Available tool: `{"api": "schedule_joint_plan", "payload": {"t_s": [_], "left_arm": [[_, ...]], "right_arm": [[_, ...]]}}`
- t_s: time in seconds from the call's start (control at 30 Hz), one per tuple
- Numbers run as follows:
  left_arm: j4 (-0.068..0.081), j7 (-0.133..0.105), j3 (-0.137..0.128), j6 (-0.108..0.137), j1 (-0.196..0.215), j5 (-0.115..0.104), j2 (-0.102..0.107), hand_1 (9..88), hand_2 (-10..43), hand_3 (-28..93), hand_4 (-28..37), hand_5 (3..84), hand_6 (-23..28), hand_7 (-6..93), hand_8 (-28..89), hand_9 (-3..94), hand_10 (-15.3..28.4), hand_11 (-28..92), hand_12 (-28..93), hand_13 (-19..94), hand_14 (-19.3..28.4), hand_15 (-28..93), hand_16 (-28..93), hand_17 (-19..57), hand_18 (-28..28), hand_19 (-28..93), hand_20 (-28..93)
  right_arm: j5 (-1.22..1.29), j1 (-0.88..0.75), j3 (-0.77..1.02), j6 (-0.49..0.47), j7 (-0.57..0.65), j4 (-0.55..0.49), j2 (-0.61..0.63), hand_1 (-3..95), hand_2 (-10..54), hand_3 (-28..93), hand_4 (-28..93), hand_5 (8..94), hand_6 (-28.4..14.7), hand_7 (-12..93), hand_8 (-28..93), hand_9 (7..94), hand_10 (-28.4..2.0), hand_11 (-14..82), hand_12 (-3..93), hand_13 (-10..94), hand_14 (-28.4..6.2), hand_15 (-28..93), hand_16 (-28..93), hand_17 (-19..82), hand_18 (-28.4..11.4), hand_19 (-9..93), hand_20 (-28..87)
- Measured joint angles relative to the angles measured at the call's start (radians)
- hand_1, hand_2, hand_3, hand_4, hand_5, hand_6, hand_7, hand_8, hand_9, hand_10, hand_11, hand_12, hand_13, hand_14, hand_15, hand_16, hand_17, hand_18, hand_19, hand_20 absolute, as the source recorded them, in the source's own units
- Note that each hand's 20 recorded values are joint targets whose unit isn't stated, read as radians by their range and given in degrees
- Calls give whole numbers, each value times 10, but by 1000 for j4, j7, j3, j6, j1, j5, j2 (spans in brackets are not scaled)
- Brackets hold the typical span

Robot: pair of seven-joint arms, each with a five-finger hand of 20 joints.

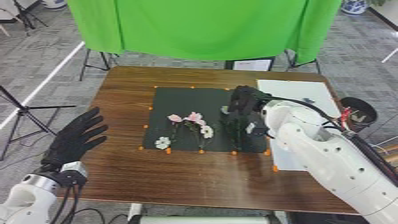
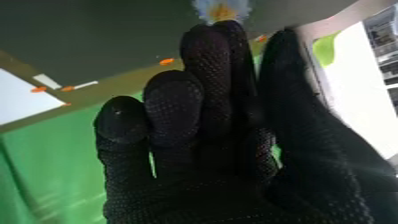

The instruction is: Arrange flowers

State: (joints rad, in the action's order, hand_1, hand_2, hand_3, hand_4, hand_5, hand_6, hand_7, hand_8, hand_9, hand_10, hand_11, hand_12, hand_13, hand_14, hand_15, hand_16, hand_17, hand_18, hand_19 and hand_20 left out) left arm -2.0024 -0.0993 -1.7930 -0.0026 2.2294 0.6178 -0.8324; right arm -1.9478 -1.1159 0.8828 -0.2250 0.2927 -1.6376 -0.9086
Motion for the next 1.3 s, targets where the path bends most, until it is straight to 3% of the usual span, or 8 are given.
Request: {"api": "schedule_joint_plan", "payload": {"t_s": [0.1,0.27,0.43,0.83,0.97,1.03,1.1,1.3], "left_arm": [[0,0,-1,0,0,0,-1,243,-41,707,-283,216,36,195,-109,161,104,189,189,119,137,291,14,-120,201,385,103],[0,0,0,0,0,0,-1,243,-41,707,-283,216,36,195,-108,162,104,188,189,120,137,291,14,-121,201,385,103],[-1,0,0,1,0,0,-2,244,-41,707,-283,216,36,194,-108,162,104,189,190,120,137,290,13,-120,201,385,103],[-2,-4,-10,1,13,0,-10,243,-40,707,-283,216,36,196,-109,163,105,188,188,120,138,292,13,-121,201,385,103],[-4,-4,-13,2,17,0,-12,243,-41,708,-283,216,36,193,-109,163,104,189,188,120,137,293,13,-121,201,385,103],[-4,-4,-12,3,17,1,-12,243,-41,706,-283,216,36,193,-108,163,104,190,189,120,137,293,13,-121,201,385,103],[-4,-4,-12,3,17,1,-12,243,-41,707,-283,216,36,193,-108,163,104,190,189,120,137,292,12,-121,201,385,103],[-4,-4,-11,2,16,1,-14,243,-41,707,-283,216,36,195,-108,163,104,189,188,120,137,291,12,-121,202,385,103]], "right_arm": [[7,-2,1,30,-8,-1,1,297,46,931,-203,414,-20,447,-205,438,-115,422,266,558,-100,800,289,325,-193,923,514],[-10,-2,0,33,-67,0,0,269,8,932,-138,301,-40,367,-193,324,-114,252,223,472,-112,770,233,292,-203,889,510],[-110,6,-20,42,-70,1,3,230,-77,918,-256,191,-48,286,-149,226,-138,150,236,399,-121,757,166,257,-202,844,489],[-217,90,-64,70,192,102,81,192,-95,841,-283,169,-44,243,-127,243,-174,83,208,393,-119,747,153,250,-200,833,477],[-204,100,-33,69,224,163,108,197,-95,845,-283,175,-44,244,-126,254,-169,86,204,401,-117,741,150,251,-200,831,475],[-199,104,-25,64,231,185,122,199,-95,851,-283,183,-33,243,-130,273,-147,98,204,422,-114,734,151,251,-202,831,475],[-198,104,-18,54,244,197,133,202,-95,848,-283,191,-12,233,-136,293,-135,97,191,438,-113,724,162,253,-204,830,477],[-192,113,-11,-53,368,220,138,200,-95,847,-283,202,-4,235,-137,320,-167,82,167,457,-110,706,168,258,-206,830,476]]}}
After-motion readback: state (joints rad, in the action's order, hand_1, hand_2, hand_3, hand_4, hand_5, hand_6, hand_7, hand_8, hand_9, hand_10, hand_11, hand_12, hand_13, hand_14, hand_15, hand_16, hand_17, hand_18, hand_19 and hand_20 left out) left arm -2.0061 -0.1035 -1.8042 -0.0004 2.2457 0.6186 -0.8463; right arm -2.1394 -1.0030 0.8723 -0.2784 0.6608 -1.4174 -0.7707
